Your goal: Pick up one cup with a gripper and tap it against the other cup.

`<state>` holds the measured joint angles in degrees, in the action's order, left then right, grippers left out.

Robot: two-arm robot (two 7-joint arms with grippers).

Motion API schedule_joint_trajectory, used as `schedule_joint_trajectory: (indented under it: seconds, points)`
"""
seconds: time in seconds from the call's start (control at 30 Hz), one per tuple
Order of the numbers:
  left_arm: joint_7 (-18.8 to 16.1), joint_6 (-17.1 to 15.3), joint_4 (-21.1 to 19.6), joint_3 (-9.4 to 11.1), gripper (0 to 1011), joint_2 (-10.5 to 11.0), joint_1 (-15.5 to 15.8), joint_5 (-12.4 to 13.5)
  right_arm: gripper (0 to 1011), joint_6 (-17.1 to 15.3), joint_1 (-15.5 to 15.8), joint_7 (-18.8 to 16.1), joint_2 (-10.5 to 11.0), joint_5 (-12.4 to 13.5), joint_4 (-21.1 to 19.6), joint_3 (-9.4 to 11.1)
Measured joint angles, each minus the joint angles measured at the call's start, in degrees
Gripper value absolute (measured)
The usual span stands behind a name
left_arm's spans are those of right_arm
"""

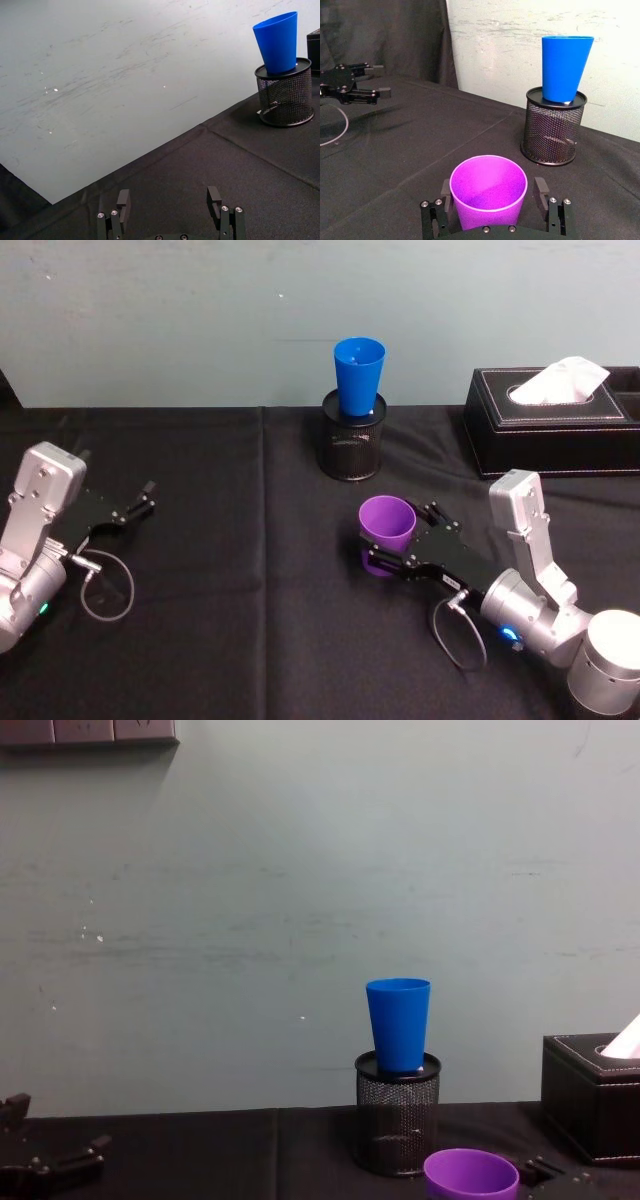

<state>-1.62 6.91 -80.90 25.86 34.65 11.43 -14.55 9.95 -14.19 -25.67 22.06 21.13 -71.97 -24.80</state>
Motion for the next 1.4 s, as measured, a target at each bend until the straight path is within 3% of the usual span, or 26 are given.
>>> schedule_joint_trajectory:
  seconds: [0.23,0.6,1.0,1.4]
  points:
    - [0.00,0.00,0.00,0.00,1000,0.00,0.00,0.00,1002,-0.01,-0.93,-1.27,-1.79,0.29,2.06,0.84]
    - [0.00,0.00,0.00,0.00,1000,0.00,0.00,0.00,1002,0.04,-0.83,-1.19,-1.51,0.29,1.70,0.71]
    - [0.00,0.00,0.00,0.00,1000,0.00,0.00,0.00,783,0.08,-0.76,-1.05,-1.40,0.23,1.53,0.62]
    - [0.00,0.00,0.00,0.00,1000,0.00,0.00,0.00,734,-0.13,-0.51,-0.97,-1.12,-0.47,0.43,0.68]
